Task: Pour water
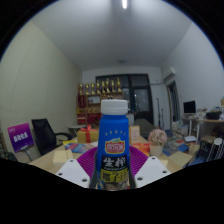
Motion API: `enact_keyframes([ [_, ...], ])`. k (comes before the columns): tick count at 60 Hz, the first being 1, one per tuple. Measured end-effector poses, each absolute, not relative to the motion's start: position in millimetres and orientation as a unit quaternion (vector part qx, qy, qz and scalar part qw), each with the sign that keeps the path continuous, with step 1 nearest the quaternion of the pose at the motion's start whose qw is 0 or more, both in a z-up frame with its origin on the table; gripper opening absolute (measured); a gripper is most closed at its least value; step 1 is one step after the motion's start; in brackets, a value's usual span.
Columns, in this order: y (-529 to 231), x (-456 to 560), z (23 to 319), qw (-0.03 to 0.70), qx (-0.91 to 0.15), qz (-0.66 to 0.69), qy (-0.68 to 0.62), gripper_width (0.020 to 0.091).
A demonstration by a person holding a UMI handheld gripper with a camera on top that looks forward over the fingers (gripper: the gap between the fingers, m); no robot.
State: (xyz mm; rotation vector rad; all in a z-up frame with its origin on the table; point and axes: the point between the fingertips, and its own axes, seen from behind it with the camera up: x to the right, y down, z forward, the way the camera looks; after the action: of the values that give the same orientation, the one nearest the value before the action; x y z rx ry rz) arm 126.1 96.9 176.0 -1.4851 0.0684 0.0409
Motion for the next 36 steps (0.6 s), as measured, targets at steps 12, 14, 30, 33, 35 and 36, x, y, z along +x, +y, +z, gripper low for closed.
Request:
enact_keyframes([
  [12,144,148,112,0.702,-0.711,0.006,0.031,0.0444],
  [14,150,149,106,0.697,-0.717,0.005,0.028,0.0445],
  [30,162,148,93,0.698,-0.716,-0.019,0.015,0.0479],
  [33,164,148,96,0.697,-0.717,-0.021,0.013,0.0540],
  [35,161,147,95,0.694,-0.720,-0.025,0.010,0.0588],
  [36,160,147,94,0.691,-0.722,-0.026,0.009,0.0606],
])
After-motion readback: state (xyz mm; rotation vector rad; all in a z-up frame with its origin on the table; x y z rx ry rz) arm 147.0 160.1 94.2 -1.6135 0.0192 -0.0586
